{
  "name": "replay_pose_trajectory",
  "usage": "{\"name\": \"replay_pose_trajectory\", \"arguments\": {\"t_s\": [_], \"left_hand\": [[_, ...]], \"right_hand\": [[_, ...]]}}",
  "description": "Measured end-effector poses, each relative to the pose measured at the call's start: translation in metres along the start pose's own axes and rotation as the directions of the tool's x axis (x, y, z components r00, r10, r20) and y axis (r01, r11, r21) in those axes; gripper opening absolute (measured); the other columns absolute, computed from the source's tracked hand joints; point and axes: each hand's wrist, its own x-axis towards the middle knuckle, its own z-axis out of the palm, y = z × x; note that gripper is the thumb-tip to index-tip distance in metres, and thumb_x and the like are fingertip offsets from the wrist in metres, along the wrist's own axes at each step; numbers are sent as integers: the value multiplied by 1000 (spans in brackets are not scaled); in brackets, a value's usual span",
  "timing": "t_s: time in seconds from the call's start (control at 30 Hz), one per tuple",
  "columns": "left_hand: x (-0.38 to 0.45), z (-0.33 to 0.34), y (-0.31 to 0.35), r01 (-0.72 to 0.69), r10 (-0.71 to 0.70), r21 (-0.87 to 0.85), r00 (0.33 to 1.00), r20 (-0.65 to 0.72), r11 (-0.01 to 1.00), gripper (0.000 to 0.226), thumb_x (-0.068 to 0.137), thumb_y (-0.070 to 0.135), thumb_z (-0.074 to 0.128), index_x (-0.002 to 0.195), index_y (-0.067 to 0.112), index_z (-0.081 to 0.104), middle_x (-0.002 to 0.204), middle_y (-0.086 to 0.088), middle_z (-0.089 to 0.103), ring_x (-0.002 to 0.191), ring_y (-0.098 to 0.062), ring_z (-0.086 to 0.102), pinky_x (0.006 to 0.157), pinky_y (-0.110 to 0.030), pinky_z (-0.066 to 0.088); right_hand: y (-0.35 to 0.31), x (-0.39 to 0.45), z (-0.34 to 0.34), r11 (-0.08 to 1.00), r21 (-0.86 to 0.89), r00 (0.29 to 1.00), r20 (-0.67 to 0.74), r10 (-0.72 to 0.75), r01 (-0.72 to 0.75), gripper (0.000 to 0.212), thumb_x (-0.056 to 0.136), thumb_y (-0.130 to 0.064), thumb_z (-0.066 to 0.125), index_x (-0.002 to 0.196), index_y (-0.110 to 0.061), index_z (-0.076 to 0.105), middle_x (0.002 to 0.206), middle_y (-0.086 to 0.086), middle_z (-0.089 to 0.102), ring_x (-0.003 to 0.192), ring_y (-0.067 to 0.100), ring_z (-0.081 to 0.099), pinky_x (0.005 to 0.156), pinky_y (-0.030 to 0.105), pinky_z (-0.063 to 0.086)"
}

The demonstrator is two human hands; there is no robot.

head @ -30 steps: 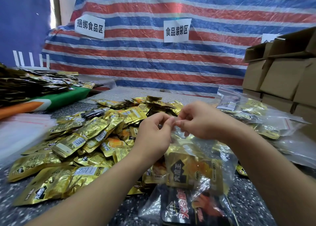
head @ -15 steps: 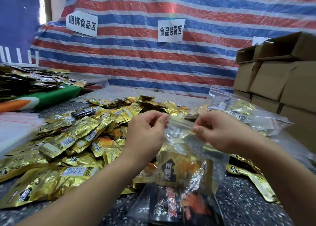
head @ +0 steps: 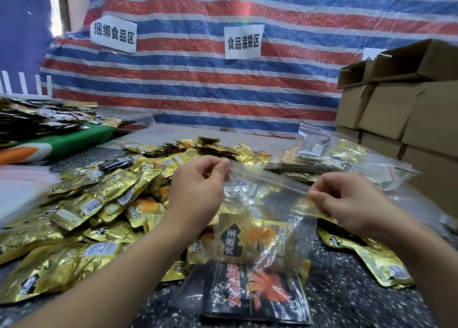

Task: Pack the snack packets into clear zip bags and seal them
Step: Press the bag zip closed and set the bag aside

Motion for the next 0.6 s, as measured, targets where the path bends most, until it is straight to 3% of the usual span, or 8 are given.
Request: {"name": "replay_pose_trajectory", "arguments": {"t_s": [0.1,0.17,0.23,0.27,0.33,0.4,0.5,0.6], "left_hand": [[2,-1,-3,27,-27,-23,999,18,999,30,98,23,58,69,22,69,61,3,64,52,-12,53,52,-36,47],[0,1,-7,63,-60,-54,997,56,997,31,100,25,55,72,22,67,60,-4,61,52,-21,49,52,-36,42],[-2,4,-9,123,-115,-115,991,74,986,29,102,24,50,76,22,64,64,-5,63,53,-25,47,52,-33,38],[-1,4,-9,157,-146,-164,986,75,974,28,103,24,48,79,22,62,66,-4,67,53,-27,51,50,-29,41],[1,2,-7,214,-200,-253,977,79,944,23,104,26,45,88,18,58,71,-2,71,53,-26,61,44,-26,47],[4,-1,-6,231,-219,-297,973,75,926,22,104,28,43,91,15,56,71,-3,71,53,-25,63,43,-27,50],[3,1,-4,227,-225,-353,973,48,908,22,104,27,43,90,16,56,69,-3,70,48,-22,61,41,-28,48],[1,4,-2,225,-234,-391,972,26,892,23,103,28,45,87,19,59,67,0,69,45,-16,60,42,-28,50]], "right_hand": [[0,0,1,999,45,999,-24,-27,28,23,93,-18,66,71,-20,65,61,-8,67,50,4,52,55,33,45],[2,-3,3,995,88,999,-18,-44,45,20,93,-18,66,72,-20,66,63,-4,68,55,9,57,59,37,49],[3,-5,8,958,282,999,-34,-32,41,19,91,-20,67,72,-18,69,64,-1,68,58,9,61,59,30,53],[3,-5,10,900,435,1000,-30,-9,21,18,88,-26,68,72,-18,71,64,0,68,59,10,63,59,25,54],[4,-3,16,680,728,996,87,28,-83,17,79,-36,67,74,-22,75,66,1,66,64,15,65,64,24,57],[7,-1,22,478,852,971,238,5,-211,23,79,-37,69,84,-16,76,75,8,65,69,21,67,64,29,59],[11,-5,34,572,759,895,436,-93,-310,54,73,-48,82,101,-3,71,95,17,69,82,26,68,72,29,58],[2,-14,47,722,638,817,548,-182,-267,53,79,-48,78,113,-8,71,114,17,70,99,32,66,91,40,55]]}}
